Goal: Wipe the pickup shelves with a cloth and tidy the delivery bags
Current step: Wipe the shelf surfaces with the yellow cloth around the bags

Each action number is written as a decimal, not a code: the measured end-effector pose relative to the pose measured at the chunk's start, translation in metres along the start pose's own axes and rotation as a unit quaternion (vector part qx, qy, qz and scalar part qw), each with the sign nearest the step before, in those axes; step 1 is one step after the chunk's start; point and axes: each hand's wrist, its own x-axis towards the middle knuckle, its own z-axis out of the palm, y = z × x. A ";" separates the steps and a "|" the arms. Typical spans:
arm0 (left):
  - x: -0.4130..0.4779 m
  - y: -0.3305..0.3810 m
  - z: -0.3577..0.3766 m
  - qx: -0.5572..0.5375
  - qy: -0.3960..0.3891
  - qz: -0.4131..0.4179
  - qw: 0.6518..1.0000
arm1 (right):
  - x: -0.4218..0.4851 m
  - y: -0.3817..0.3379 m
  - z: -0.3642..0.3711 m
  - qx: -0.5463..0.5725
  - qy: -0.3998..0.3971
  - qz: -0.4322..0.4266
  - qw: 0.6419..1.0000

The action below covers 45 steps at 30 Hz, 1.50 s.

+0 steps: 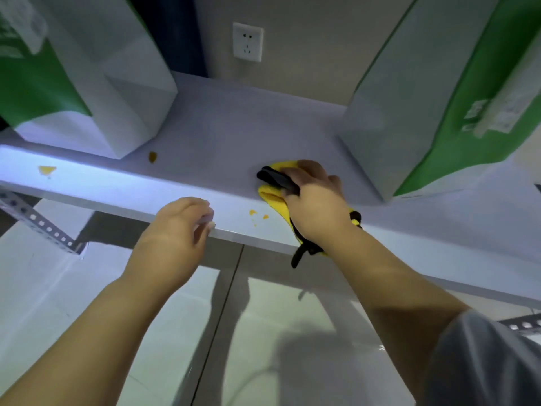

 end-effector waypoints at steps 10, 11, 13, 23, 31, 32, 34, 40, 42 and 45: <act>0.003 -0.017 0.002 -0.005 0.035 0.033 0.999 | -0.038 -0.023 -0.001 -0.032 -0.062 -0.191 0.979; 0.003 -0.018 0.002 -0.006 0.038 0.036 0.999 | -0.045 -0.016 -0.005 -0.027 -0.067 -0.195 0.978; 0.002 -0.020 0.003 -0.004 0.042 0.034 0.999 | -0.054 0.000 -0.015 -0.025 -0.069 -0.186 0.980; -0.001 -0.019 0.003 -0.033 0.045 0.013 0.998 | -0.011 -0.039 0.015 -0.130 -0.025 -0.098 0.986; 0.006 -0.025 0.010 -0.098 0.086 -0.006 0.991 | -0.030 -0.021 -0.004 -0.067 -0.072 -0.129 0.987; 0.007 -0.025 0.011 -0.101 0.088 -0.008 0.991 | -0.031 -0.020 -0.003 -0.081 -0.066 -0.109 0.989; 0.007 -0.026 0.013 -0.106 0.092 -0.009 0.990 | -0.032 -0.022 0.000 -0.100 -0.050 -0.077 0.991; 0.004 -0.036 0.004 -0.093 0.082 0.014 0.992 | -0.031 -0.029 0.006 -0.112 -0.019 -0.099 0.989; 0.002 -0.045 -0.002 -0.079 0.105 -0.004 0.991 | -0.028 -0.034 0.007 -0.105 -0.031 -0.101 0.989; -0.002 -0.061 -0.013 -0.050 0.152 -0.042 0.986 | -0.022 -0.048 0.012 -0.096 -0.046 -0.123 0.987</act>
